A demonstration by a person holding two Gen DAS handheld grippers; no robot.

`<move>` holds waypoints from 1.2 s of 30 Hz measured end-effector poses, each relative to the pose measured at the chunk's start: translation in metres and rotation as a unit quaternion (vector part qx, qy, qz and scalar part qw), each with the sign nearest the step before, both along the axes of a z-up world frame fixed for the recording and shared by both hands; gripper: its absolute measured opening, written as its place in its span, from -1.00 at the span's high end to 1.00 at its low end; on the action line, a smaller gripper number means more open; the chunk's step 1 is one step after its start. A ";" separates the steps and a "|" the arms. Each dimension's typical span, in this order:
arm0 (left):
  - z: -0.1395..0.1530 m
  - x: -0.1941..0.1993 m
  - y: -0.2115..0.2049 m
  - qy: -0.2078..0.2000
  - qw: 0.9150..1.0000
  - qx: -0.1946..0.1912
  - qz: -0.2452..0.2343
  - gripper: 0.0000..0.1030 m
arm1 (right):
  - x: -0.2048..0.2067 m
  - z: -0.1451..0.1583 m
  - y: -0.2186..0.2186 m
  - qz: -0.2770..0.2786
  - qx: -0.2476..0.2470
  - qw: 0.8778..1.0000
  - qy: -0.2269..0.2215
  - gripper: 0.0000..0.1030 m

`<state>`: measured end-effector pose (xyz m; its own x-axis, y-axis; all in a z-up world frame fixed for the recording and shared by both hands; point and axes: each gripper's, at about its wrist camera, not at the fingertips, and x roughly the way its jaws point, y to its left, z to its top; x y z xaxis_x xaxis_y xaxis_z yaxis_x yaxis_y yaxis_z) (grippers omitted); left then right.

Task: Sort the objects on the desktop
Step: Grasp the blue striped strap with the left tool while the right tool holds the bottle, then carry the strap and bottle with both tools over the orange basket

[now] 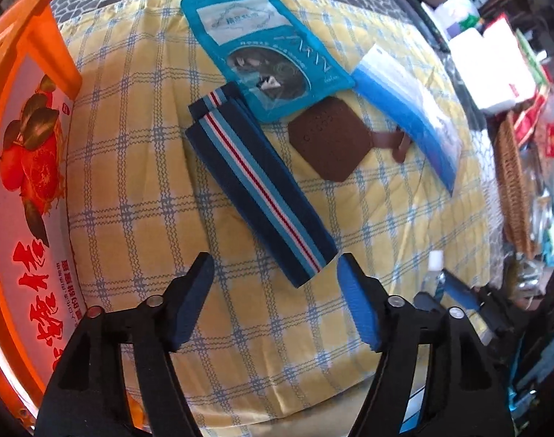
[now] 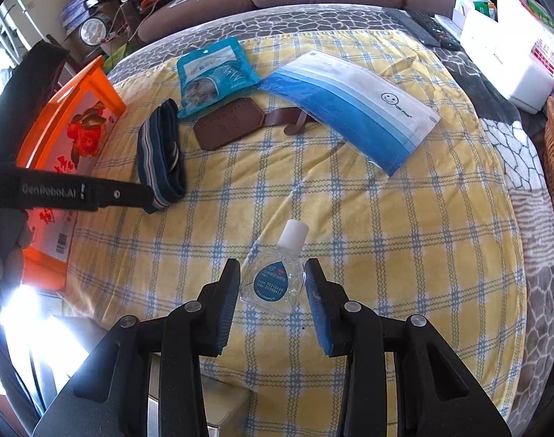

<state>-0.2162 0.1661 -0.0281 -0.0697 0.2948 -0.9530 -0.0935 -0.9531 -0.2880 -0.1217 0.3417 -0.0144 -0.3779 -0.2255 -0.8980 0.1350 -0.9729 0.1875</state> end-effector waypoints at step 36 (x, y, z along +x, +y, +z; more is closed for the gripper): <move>0.061 -0.001 -0.013 0.077 0.997 0.026 0.005 0.21 | -0.001 0.038 -0.014 0.008 -0.022 0.999 0.028 0.28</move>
